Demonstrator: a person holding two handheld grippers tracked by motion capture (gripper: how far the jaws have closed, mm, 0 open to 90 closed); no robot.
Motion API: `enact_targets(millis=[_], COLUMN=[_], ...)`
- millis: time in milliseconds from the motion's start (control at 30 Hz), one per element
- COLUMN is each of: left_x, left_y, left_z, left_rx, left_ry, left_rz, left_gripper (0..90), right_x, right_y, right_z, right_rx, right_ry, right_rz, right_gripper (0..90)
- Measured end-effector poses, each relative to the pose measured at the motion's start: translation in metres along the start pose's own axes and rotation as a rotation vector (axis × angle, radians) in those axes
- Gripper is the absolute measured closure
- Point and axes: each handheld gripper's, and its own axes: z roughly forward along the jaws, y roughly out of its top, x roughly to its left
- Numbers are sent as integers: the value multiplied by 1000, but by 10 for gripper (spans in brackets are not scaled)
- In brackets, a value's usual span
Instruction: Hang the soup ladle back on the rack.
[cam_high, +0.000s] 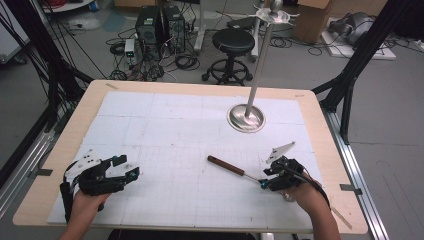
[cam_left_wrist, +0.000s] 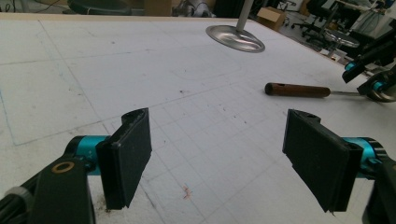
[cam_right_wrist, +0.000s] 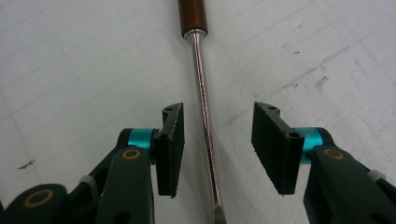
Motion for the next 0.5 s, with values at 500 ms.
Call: enact_targets(millis=[500], left_x=[0], left_y=[0], left_z=[0], left_rx=[6], left_ry=[3], left_rz=[1], left_gripper=[243], right_x=[0], right_y=[4], right_z=[13], right_rx=[68], right_ry=[10], right_rz=[-54], right_gripper=[671])
